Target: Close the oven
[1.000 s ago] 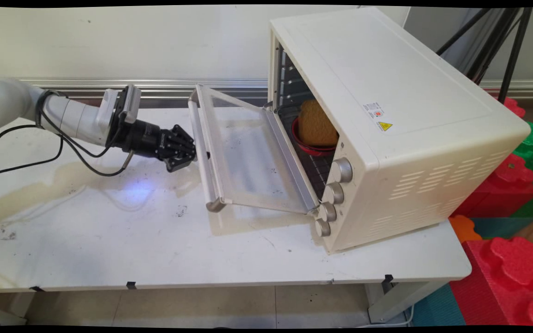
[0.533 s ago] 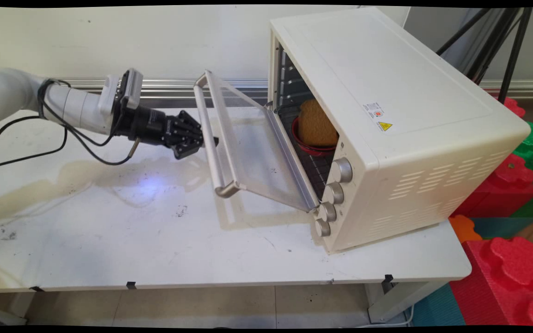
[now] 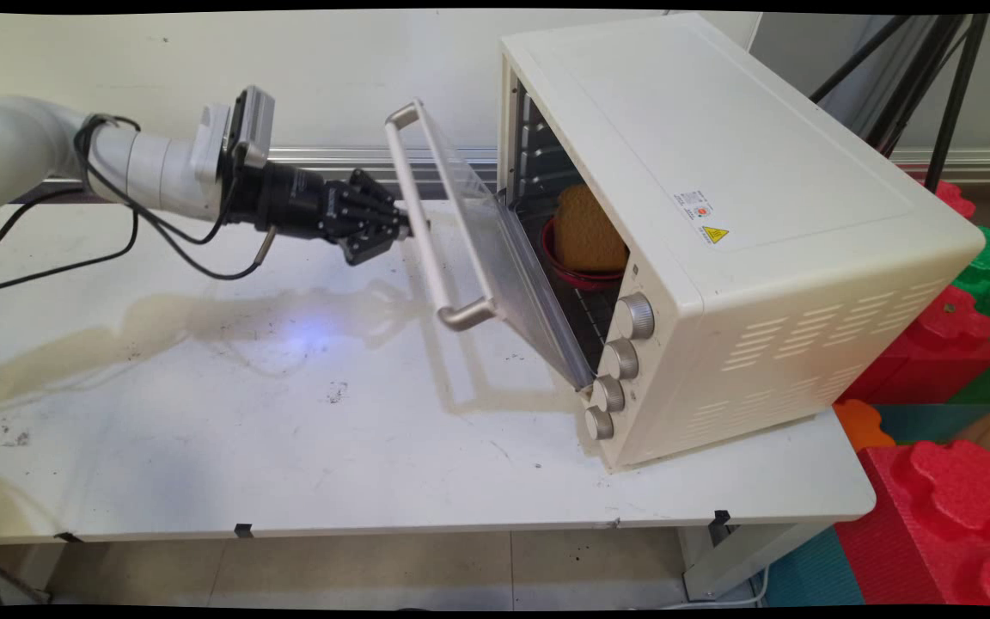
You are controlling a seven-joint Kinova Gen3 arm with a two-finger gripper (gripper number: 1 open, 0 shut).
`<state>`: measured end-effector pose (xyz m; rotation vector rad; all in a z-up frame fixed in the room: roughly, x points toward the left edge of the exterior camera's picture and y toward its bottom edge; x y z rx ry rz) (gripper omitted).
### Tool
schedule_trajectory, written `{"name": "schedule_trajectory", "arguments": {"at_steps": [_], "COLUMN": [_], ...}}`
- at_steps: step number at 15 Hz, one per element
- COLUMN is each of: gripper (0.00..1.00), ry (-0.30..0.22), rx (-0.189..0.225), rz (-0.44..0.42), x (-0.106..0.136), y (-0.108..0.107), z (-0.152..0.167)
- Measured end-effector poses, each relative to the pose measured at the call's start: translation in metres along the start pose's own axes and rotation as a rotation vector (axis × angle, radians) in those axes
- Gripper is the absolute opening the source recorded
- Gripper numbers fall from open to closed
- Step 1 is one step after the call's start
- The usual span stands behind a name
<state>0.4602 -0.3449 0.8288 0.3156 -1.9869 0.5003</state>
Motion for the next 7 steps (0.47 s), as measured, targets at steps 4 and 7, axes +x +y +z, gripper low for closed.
{"name": "schedule_trajectory", "arguments": {"at_steps": [4,7], "gripper": [0.0,0.0], "ry": [0.045,0.072], "rx": [0.008,0.01], "rz": [0.028,0.042], "x": [0.026,0.041], "y": [-0.003,-0.005], "z": [0.008,0.014]}}
